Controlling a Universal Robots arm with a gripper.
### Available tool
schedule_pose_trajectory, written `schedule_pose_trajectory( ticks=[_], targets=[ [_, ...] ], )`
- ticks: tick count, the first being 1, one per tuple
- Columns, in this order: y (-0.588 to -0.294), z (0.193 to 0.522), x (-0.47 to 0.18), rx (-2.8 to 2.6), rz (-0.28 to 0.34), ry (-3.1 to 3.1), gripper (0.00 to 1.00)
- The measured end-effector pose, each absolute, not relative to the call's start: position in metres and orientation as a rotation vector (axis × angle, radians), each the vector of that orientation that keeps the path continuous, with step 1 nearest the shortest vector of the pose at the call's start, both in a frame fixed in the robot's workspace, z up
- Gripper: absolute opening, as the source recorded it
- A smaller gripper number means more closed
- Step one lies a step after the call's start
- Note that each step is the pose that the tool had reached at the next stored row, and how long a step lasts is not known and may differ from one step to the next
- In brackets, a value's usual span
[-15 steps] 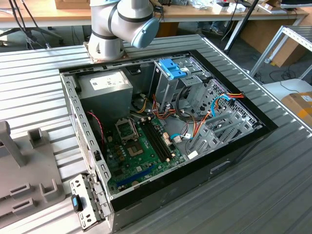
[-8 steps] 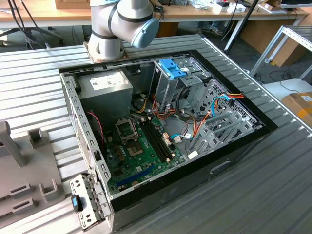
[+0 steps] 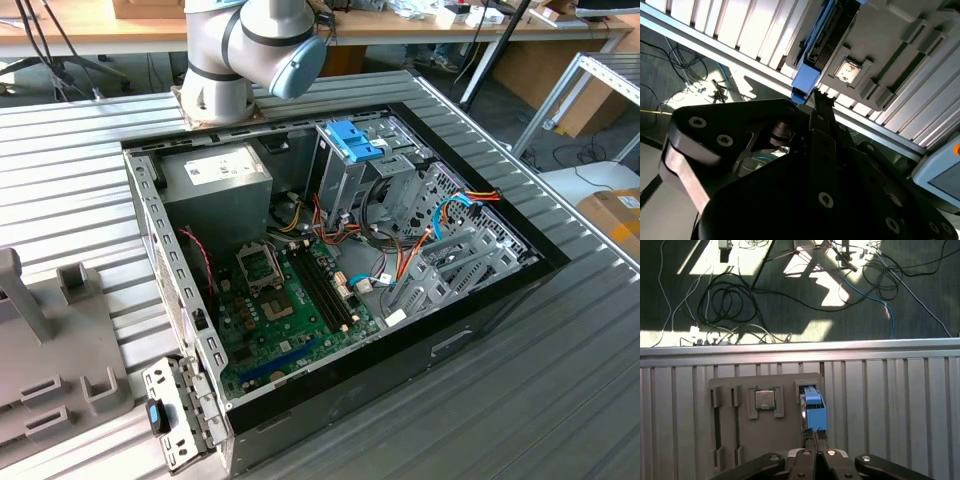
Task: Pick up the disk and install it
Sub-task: 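Pick up the disk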
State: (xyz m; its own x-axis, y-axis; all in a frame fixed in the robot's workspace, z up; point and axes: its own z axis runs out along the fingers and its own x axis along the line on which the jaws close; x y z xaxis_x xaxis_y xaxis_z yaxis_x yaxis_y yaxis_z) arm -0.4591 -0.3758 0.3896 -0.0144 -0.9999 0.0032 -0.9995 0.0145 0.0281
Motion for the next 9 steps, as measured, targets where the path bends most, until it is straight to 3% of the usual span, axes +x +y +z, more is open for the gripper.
schedule_pose_trajectory(
  ticks=[9],
  targets=[
    [-0.3758, 0.389, -0.4591, 2.252, -0.03, -2.16, 0.11]
  ],
)
